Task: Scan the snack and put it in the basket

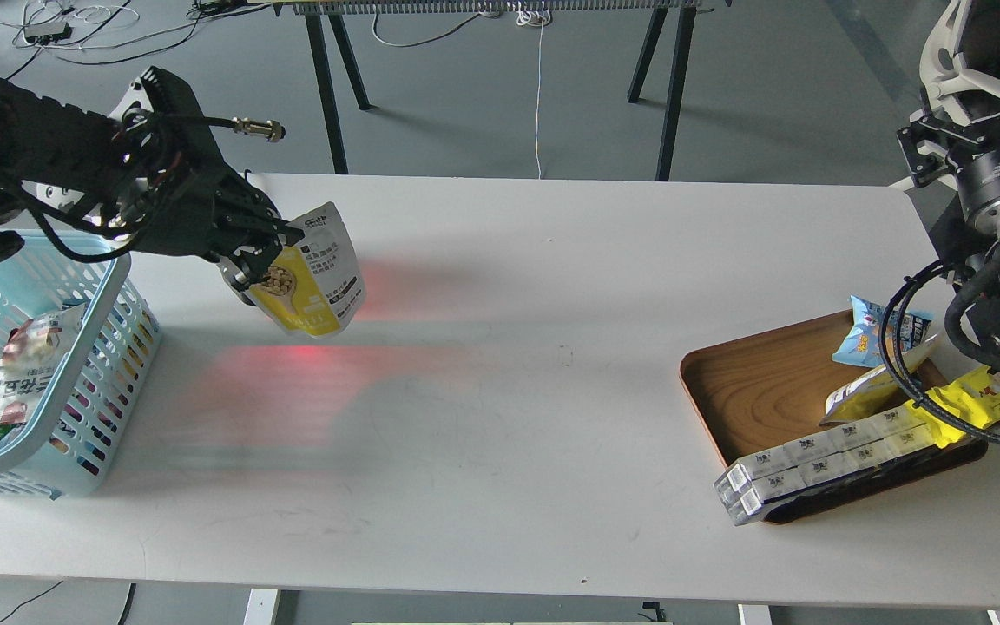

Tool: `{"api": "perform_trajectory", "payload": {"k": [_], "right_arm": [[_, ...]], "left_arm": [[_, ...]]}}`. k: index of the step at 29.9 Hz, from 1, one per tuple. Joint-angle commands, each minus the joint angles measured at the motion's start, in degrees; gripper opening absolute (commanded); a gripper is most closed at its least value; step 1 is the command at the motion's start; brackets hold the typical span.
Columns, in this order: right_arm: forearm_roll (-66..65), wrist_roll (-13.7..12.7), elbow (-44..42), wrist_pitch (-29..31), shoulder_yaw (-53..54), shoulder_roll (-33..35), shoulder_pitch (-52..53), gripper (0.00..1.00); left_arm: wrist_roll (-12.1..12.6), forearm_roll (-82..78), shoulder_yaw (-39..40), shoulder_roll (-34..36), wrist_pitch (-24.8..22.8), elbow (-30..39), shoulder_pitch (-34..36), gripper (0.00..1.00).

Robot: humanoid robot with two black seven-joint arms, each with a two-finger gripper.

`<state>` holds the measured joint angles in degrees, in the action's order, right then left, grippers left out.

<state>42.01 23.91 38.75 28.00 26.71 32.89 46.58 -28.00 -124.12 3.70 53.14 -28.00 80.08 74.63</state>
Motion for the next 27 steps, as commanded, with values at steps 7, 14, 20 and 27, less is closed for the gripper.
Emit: {"api": "perform_trajectory", "payload": {"k": [7, 14, 20, 27], "right_arm": [[0.0, -0.01, 0.01, 0.0, 0.1, -0.02, 0.0, 0.99], [0.0, -0.01, -0.08, 0.0, 0.18, -0.02, 0.0, 0.99], [0.0, -0.01, -0.08, 0.0, 0.19, -0.02, 0.09, 0.99], [0.0, -0.09, 0.01, 0.0, 0.1, -0.02, 0.0, 0.99]], "left_arm": [[0.0, -0.07, 0.17, 0.04, 0.0, 0.52, 0.96, 0.0], [0.0, -0.25, -0.09, -0.14, 0.0, 0.61, 1.75, 0.0], [0.0, -0.42, -0.09, -0.4, 0.0, 0.52, 1.66, 0.0], [0.0, -0.69, -0.71, -0.4, 0.0, 0.08, 0.87, 0.0]]}}
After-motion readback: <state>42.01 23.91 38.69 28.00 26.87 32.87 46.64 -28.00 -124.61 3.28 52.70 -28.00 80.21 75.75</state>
